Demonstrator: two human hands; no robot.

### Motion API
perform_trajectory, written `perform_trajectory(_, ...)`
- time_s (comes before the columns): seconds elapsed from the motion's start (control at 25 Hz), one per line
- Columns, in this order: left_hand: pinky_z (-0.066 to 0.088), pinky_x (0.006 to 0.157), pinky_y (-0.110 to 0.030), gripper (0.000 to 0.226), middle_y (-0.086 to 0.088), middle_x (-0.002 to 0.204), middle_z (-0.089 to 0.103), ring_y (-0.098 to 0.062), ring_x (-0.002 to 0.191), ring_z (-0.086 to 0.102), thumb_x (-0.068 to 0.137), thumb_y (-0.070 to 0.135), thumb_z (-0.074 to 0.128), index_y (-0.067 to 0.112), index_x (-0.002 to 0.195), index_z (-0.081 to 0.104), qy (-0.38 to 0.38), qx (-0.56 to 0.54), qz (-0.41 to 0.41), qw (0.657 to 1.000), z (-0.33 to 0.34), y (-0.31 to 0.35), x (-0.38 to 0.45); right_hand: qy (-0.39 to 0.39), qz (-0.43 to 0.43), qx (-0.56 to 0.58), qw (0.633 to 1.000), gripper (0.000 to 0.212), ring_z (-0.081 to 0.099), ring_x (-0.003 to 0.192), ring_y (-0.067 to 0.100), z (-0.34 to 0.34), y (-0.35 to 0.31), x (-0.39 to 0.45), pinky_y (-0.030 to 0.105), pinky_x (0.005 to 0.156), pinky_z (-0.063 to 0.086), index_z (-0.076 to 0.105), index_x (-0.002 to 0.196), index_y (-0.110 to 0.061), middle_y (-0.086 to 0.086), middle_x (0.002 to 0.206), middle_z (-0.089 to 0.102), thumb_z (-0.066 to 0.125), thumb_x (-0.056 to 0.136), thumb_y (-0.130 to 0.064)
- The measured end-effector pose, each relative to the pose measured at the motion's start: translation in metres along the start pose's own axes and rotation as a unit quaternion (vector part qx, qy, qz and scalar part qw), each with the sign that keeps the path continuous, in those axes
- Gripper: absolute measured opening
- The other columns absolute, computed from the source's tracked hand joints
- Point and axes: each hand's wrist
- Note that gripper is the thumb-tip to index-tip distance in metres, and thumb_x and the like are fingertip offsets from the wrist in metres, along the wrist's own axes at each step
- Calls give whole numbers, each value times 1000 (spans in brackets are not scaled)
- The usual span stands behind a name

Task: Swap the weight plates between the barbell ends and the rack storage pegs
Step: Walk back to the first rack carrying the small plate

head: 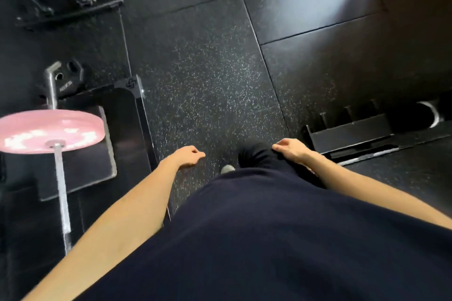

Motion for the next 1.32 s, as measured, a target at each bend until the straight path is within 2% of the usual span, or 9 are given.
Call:
perform_trajectory(0.24, 40, 80, -32, 44, -4, 95, 62, -21, 86, 54, 96, 49, 50, 15, 123, 57, -28, 73, 24, 997, -116, 88, 106, -12, 33, 36, 999, 44, 56, 118, 28, -91, -49, 107, 32, 97, 43, 62, 122, -3, 13, 128, 61, 51, 96, -37)
perform_trajectory(0.36, 40, 84, -31, 42, -6, 114, 64, -20, 92, 54, 97, 48, 49, 15, 123, 57, -35, 111, 14, 993, -181, 154, 154, -12, 59, 75, 995, 44, 59, 107, 30, -154, -63, 167, 32, 87, 45, 61, 120, 1, 16, 117, 63, 50, 98, -36)
perform_trajectory(0.52, 39, 93, -31, 43, -5, 130, 59, -23, 111, 55, 97, 47, 50, 16, 125, 58, -20, 138, 46, 989, -270, 259, 199, 20, 86, 162, 983, 42, 51, 68, 18, -251, -78, 222, 25, 58, 40, 62, 118, -1, 6, 86, 57, 55, 95, -36)
perform_trajectory(0.76, 44, 94, -34, 39, -3, 123, 60, -22, 108, 55, 92, 45, 55, 17, 119, 60, -18, 157, 110, 981, -365, 427, 273, 61, 106, 242, 963, 44, 59, 110, 26, -376, -81, 288, 35, 90, 46, 61, 123, -6, 11, 121, 62, 56, 94, -40)
perform_trajectory(0.92, 44, 81, -33, 40, -7, 114, 62, -22, 91, 57, 91, 46, 54, 14, 114, 61, -76, 211, 119, 967, -412, 524, 330, 69, 135, 272, 950, 42, 59, 100, 25, -446, -72, 344, 30, 76, 45, 61, 121, -8, 10, 117, 63, 56, 94, -40)
perform_trajectory(1.04, 46, 90, -36, 35, -8, 110, 60, -26, 99, 58, 94, 44, 52, 14, 108, 61, -73, 269, 157, 948, -459, 622, 383, 89, 169, 296, 936, 42, 54, 77, 18, -516, -68, 395, 27, 64, 41, 62, 120, -7, 7, 100, 59, 56, 94, -39)
perform_trajectory(1.16, 45, 76, -31, 37, -3, 110, 60, -19, 87, 56, 95, 44, 51, 14, 115, 60, -71, 293, 185, 936, -499, 720, 416, 105, 198, 331, 917, 40, 43, 60, 12, -588, -70, 426, 25, 52, 34, 63, 116, -6, 2, 80, 54, 56, 94, -39)
perform_trajectory(1.24, 44, 71, -29, 38, -7, 114, 63, -19, 85, 57, 96, 44, 51, 14, 116, 61, -71, 317, 211, 922, -523, 787, 435, 128, 201, 350, 906, 38, 53, 70, 16, -640, -70, 444, 25, 62, 40, 64, 117, -8, 2, 87, 62, 56, 94, -37)
perform_trajectory(1.32, 44, 81, -29, 41, -9, 124, 62, -24, 103, 59, 97, 43, 51, 11, 122, 61, -71, 370, 225, 898, -537, 852, 449, 150, 207, 362, 896, 35, 60, 99, 23, -687, -66, 456, 28, 82, 42, 65, 115, -9, 8, 112, 66, 57, 94, -35)
Point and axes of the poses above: each hand's wrist, its own x-axis towards the middle knuckle, its own z-axis out of the palm, y = z × x
